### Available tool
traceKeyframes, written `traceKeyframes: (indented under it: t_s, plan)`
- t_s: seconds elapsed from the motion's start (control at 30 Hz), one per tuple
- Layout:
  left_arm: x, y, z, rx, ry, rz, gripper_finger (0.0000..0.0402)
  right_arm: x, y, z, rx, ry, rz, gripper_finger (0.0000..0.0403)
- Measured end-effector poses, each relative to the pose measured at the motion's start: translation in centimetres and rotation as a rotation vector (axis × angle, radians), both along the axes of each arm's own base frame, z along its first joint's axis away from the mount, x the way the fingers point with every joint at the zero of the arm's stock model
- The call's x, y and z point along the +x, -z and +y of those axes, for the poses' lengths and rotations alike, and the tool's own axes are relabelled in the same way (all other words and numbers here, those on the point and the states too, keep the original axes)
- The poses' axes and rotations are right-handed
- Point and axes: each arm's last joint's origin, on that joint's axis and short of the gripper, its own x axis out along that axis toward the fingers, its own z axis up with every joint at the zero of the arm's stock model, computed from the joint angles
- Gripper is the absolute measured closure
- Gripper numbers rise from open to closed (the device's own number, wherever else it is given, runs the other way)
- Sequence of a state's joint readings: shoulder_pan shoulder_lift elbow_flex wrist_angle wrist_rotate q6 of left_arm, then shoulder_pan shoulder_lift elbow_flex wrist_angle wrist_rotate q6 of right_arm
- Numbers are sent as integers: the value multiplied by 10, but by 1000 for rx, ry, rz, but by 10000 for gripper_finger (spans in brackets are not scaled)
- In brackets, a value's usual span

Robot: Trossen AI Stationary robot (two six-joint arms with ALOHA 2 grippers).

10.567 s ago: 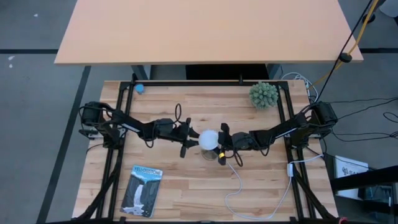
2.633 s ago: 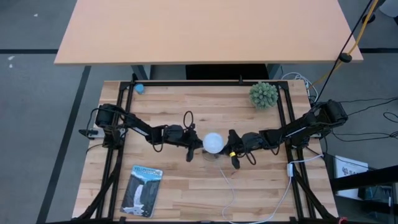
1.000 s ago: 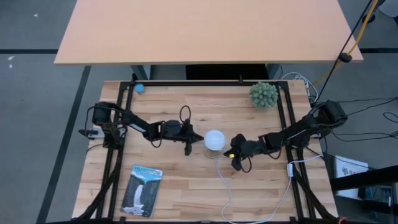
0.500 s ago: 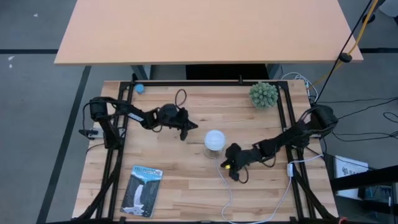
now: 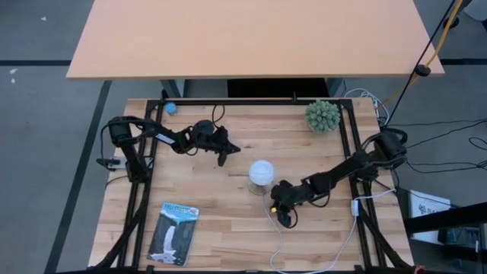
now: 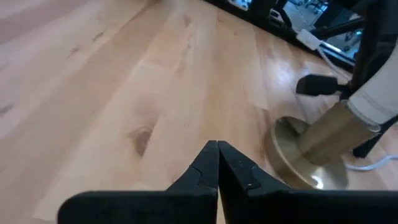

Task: Screw lightbulb
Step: Insert the lightbulb into the lamp

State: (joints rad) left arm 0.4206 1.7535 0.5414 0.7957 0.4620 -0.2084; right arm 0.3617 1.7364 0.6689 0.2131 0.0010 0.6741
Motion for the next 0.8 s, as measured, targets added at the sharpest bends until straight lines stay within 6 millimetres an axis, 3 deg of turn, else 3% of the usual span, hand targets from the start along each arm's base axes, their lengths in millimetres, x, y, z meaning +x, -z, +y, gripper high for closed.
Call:
traceKeyframes:
  t_s: [0.23, 0.63, 0.8]
  plan:
    - [1, -5, 3, 39, -25, -49, 402, 0, -37, -2, -26, 10, -183, 402]
    - [2, -6, 3, 39, -36, -61, 402, 21, -19, 19, 111, -61, -138, 403]
    - [3, -6, -1, 38, -22, -59, 402, 22, -13, 21, 83, -70, 87, 403]
